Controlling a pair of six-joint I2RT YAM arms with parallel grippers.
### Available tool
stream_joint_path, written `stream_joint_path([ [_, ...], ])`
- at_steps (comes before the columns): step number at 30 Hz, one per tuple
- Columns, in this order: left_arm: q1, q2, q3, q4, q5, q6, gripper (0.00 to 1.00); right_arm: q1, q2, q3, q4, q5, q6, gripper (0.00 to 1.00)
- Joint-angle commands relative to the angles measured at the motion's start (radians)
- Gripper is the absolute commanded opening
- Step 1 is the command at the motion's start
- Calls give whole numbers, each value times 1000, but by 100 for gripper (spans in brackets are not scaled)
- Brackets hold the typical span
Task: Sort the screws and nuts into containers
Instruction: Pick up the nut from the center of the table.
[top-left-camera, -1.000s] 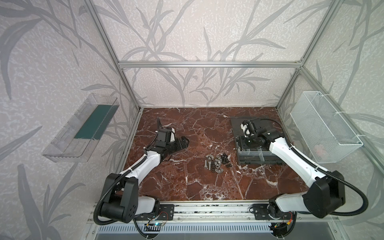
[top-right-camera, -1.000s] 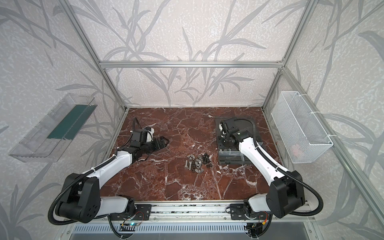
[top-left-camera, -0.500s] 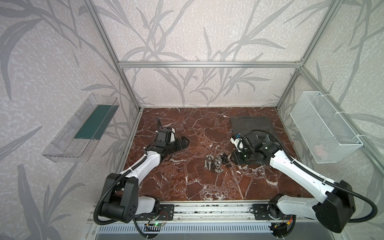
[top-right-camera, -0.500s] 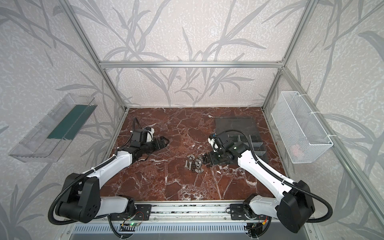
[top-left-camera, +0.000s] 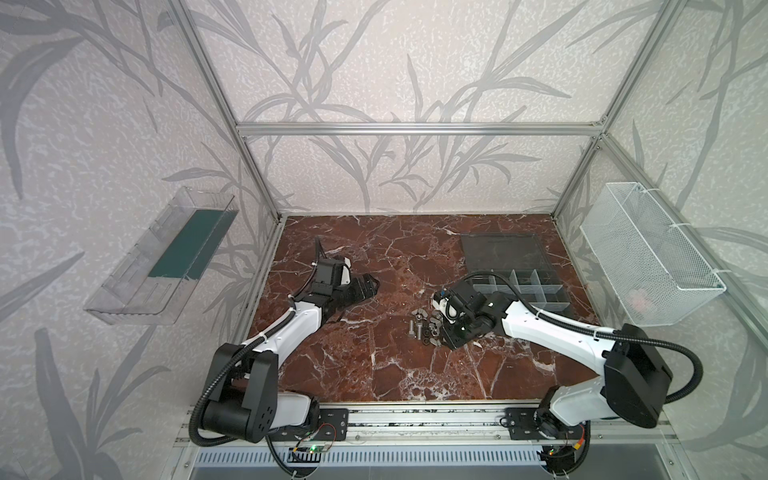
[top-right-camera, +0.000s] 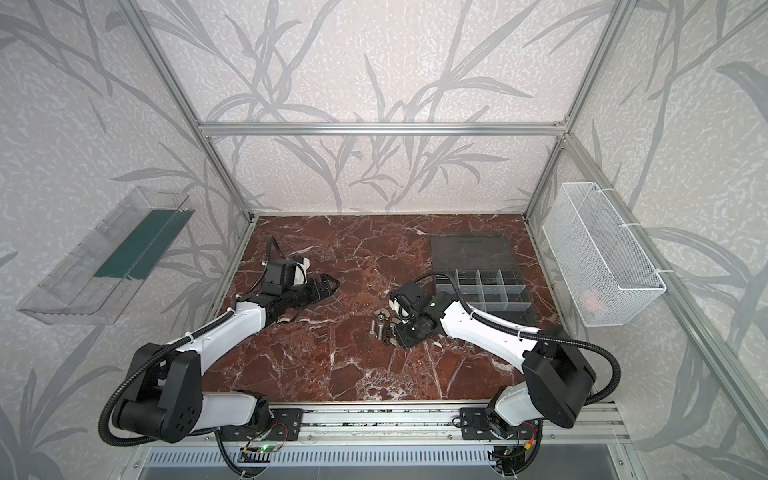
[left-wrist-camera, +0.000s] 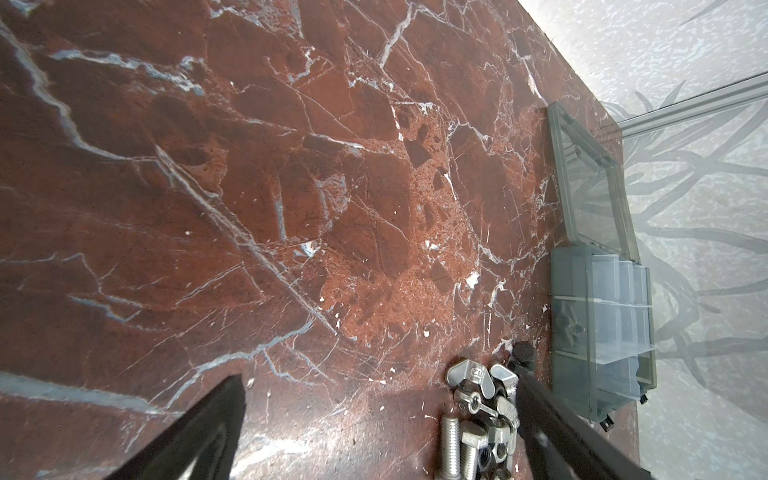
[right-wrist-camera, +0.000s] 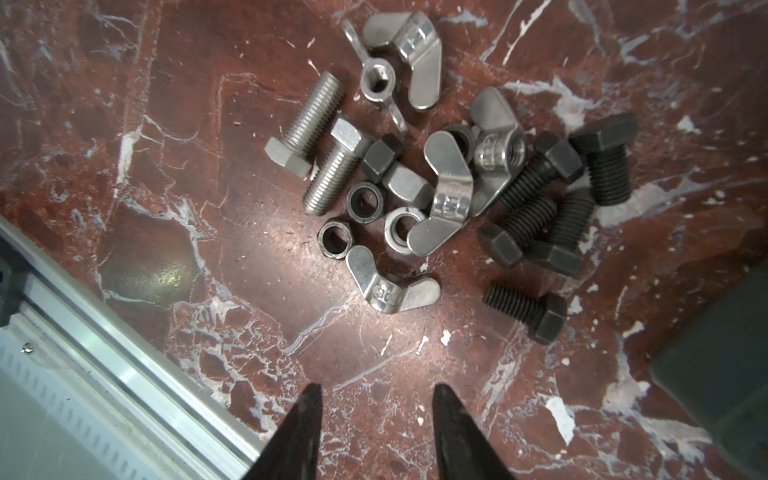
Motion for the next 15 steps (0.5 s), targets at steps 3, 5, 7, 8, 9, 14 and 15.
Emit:
stream_joint_path([
  [3,2,0,-10,0,0,-1,99,11,60,-11,45,6,-38,48],
  [5,2,-1,-12,-4,-2,-2,99,12,83,-2,47,6,-55,49],
  [7,2,-4,-13,-6,-7,-4,99,13,106,10,47,9,-77,50],
  [8,2,-5,-14,-5,-8,-3,99,15,119,17,49,9,-93,50],
  [9,2,-6,-14,-8,-9,-3,99,15,132,25,47,11,-107,50],
  [14,2,-16,-15,-17,-21,-1,99,16,193,57,50,20,-171,51],
  [15,2,-18,-13,-22,-23,-1,99,16,205,65,44,20,-184,51],
])
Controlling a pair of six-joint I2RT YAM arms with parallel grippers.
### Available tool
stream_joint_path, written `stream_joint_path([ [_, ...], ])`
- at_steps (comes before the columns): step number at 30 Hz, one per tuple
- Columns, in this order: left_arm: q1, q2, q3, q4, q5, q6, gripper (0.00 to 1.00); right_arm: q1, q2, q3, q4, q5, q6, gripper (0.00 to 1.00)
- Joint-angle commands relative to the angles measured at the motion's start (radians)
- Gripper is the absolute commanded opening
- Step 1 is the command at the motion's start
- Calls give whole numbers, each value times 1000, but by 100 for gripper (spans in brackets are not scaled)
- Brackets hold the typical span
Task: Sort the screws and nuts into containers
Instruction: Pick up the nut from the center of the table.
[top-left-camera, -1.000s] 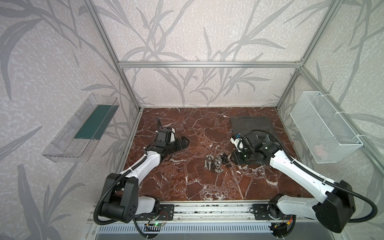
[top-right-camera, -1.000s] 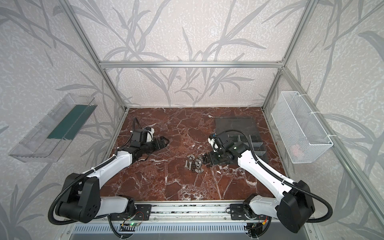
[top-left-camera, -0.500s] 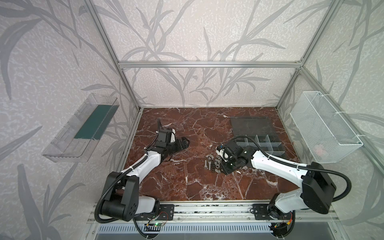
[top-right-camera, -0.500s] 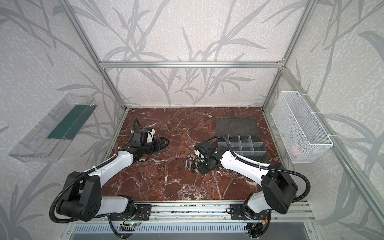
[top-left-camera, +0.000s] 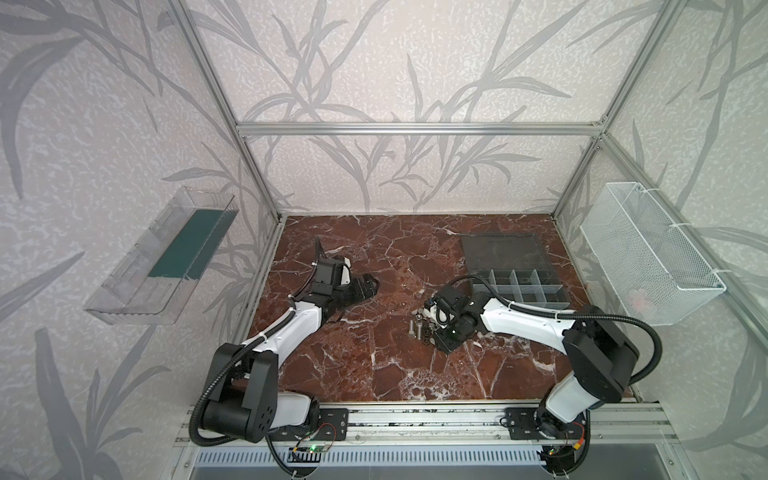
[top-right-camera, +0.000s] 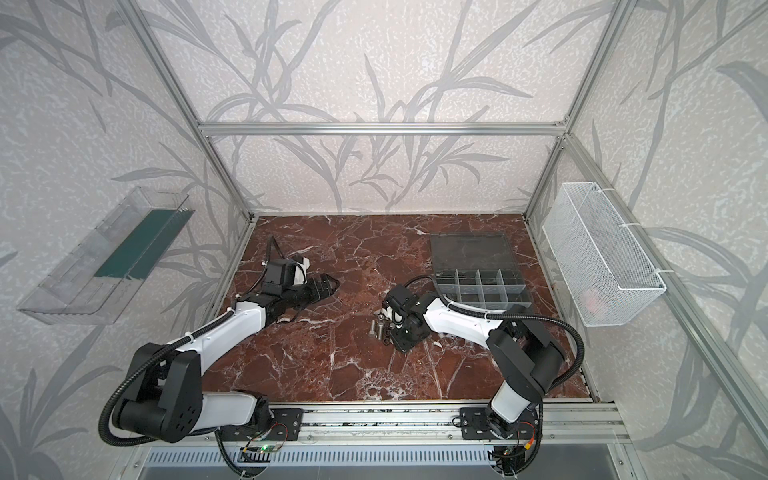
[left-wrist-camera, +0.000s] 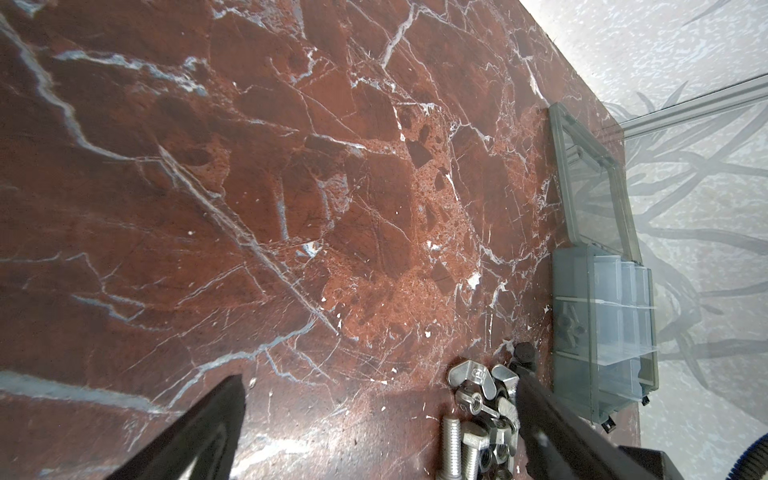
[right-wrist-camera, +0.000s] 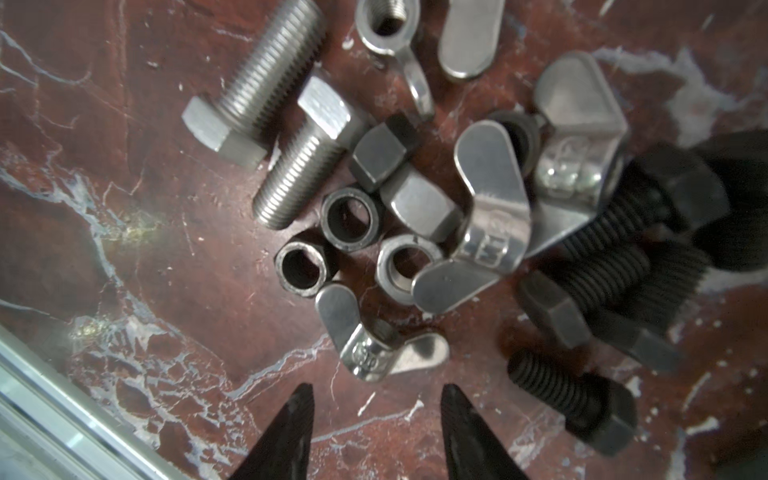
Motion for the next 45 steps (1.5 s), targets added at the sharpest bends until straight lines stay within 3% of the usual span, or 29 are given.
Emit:
stream_joint_path([
  [1,2,-18,-14,-22,-19,1,99,6,29,43,-6,11,-74,51],
  [19,2,-35,-15,-45,-39,10,99,8,189,141,-80,16,-252,53],
  [45,2,-58,-16,-59,-50,19,99,8,178,153,-183,-40,-242,47],
])
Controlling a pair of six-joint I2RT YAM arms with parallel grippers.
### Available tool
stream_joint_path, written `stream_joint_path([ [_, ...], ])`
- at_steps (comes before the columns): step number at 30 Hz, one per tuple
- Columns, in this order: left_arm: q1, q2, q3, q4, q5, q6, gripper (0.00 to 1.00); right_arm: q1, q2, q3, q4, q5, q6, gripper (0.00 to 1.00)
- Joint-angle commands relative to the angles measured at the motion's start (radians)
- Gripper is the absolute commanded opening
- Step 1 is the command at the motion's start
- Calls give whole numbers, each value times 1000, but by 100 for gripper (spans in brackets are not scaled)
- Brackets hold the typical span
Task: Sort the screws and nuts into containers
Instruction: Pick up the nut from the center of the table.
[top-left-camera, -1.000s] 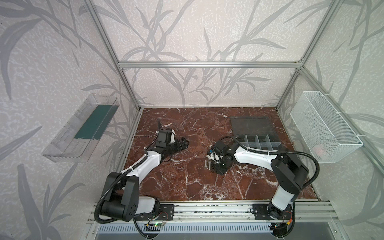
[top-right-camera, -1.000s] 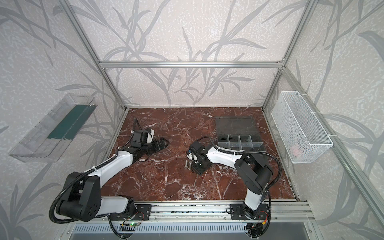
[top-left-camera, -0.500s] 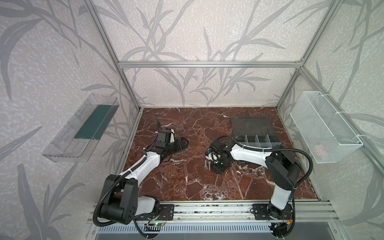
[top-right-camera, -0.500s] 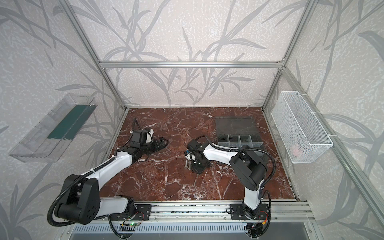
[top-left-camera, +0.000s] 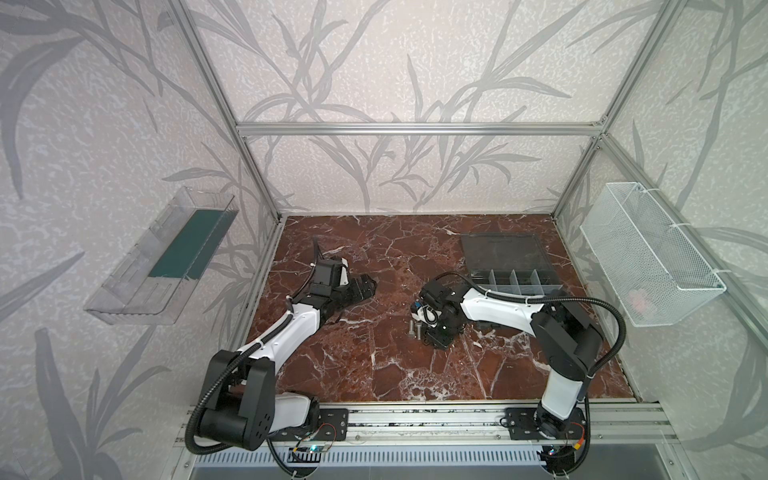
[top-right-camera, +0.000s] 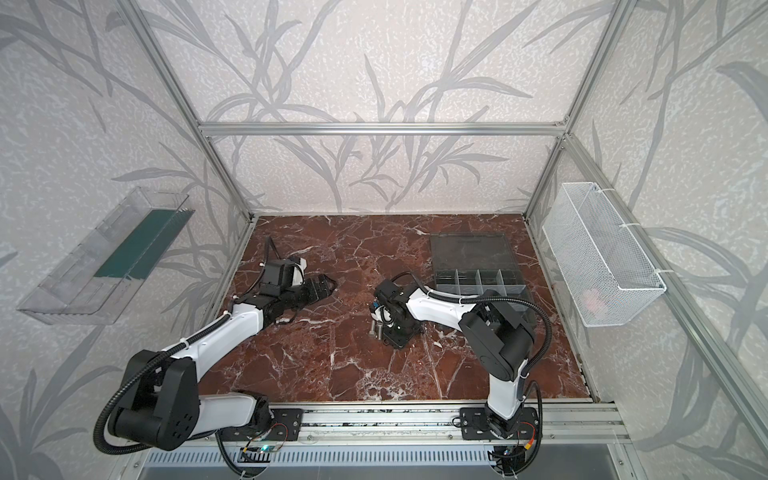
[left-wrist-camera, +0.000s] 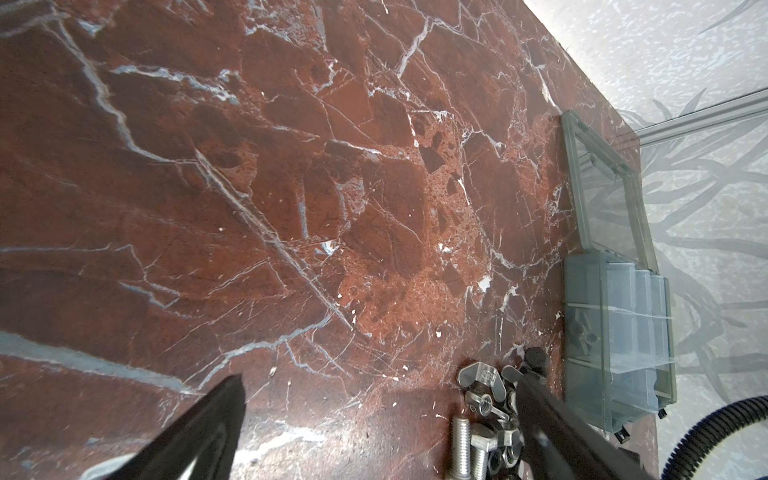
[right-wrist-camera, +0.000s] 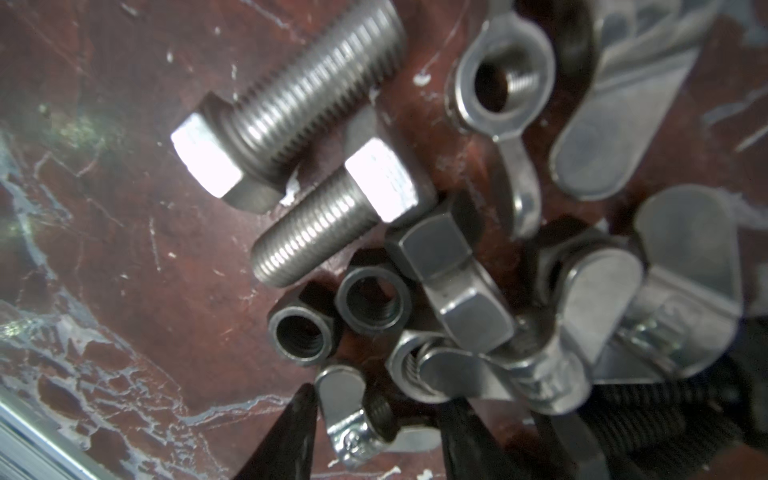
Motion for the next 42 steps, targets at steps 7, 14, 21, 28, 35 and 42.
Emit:
stream_joint_path([
  [7,2,-19,-15,-13,-6,5,99,6,1,-18,-64,-23,-6,33],
  [14,2,-21,-17,-13,-9,6,99,6,-22,-17,-39,-36,23,4],
  [21,3,-21,-18,-12,-6,9,99,-3,-105,18,-76,-99,35,0],
  [28,4,-26,-20,-12,-9,13,99,-88,-246,67,-141,-106,68,0],
  [35,4,-25,-20,-7,-3,13,99,-289,-319,105,-173,-3,114,0],
  [42,4,-26,-28,1,1,8,99,-440,-304,109,-124,32,174,0],
])
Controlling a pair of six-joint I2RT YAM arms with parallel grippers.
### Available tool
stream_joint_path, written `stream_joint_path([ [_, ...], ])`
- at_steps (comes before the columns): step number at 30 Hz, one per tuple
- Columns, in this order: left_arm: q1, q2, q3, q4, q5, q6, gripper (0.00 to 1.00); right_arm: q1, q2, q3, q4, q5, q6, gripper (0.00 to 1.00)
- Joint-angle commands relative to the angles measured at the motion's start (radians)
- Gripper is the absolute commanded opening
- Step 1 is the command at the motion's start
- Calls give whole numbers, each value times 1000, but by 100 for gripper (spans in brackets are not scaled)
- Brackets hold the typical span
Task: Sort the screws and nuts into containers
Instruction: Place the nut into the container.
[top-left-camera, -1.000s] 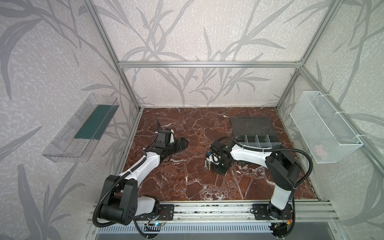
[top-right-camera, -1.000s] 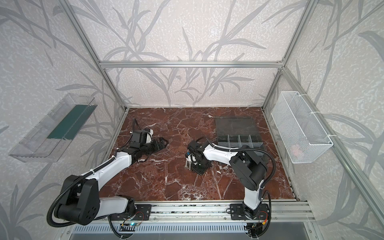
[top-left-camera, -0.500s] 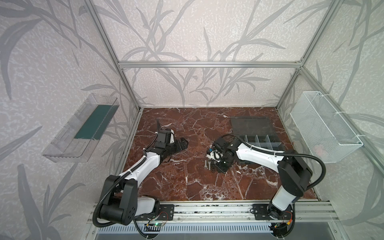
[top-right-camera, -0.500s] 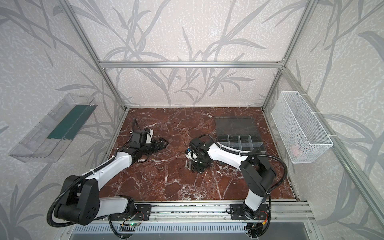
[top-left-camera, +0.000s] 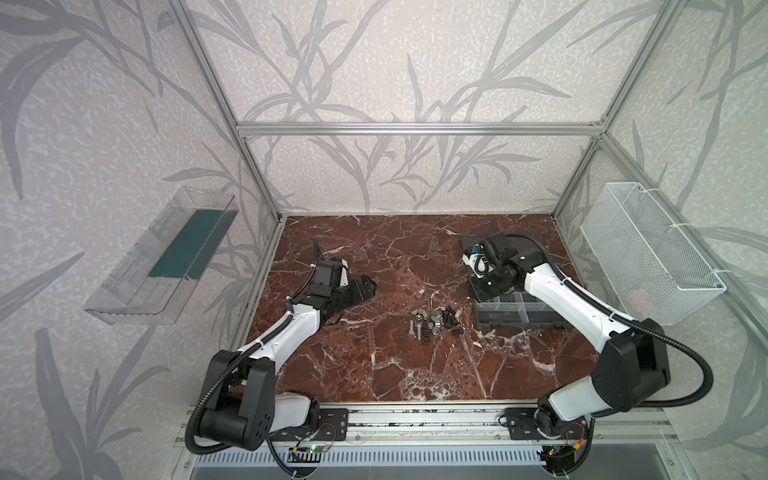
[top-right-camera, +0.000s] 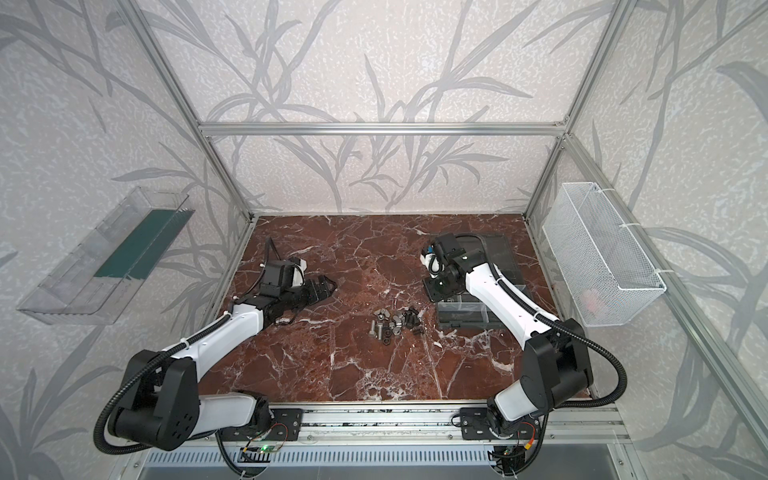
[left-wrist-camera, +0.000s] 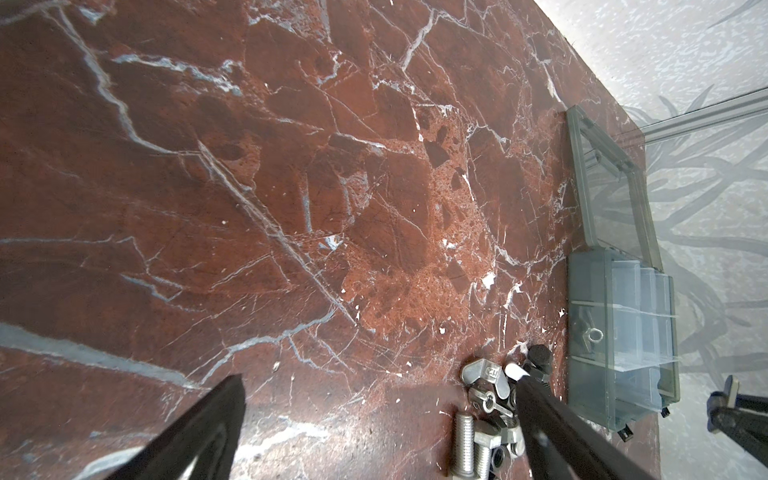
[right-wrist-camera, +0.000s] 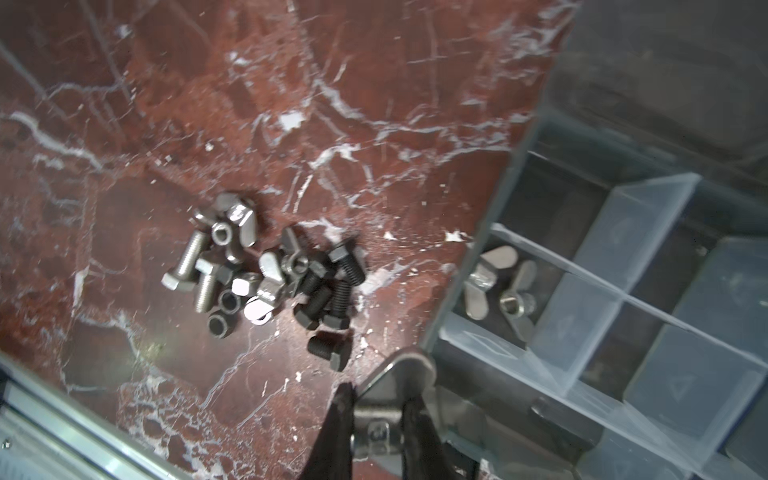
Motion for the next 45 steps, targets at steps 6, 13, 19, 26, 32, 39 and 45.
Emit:
stream_joint_path([
  [6,3,-24,-19,10,11,1,99,-54,63,28,11,100,95,0],
  [13,3,-23,-19,10,12,0,99,-75,133,42,29,135,108,0],
  [19,3,-24,-21,12,9,0,99,-74,180,54,40,159,108,0],
  [26,3,-23,-20,10,9,-1,99,-74,232,65,41,174,101,2],
  [32,3,-25,-21,10,7,-3,99,-75,236,48,58,189,103,14],
  [39,3,-24,-17,10,11,-1,99,-74,225,54,48,215,102,37],
  [45,3,-21,-15,12,13,-3,99,-75,203,68,29,210,88,41],
])
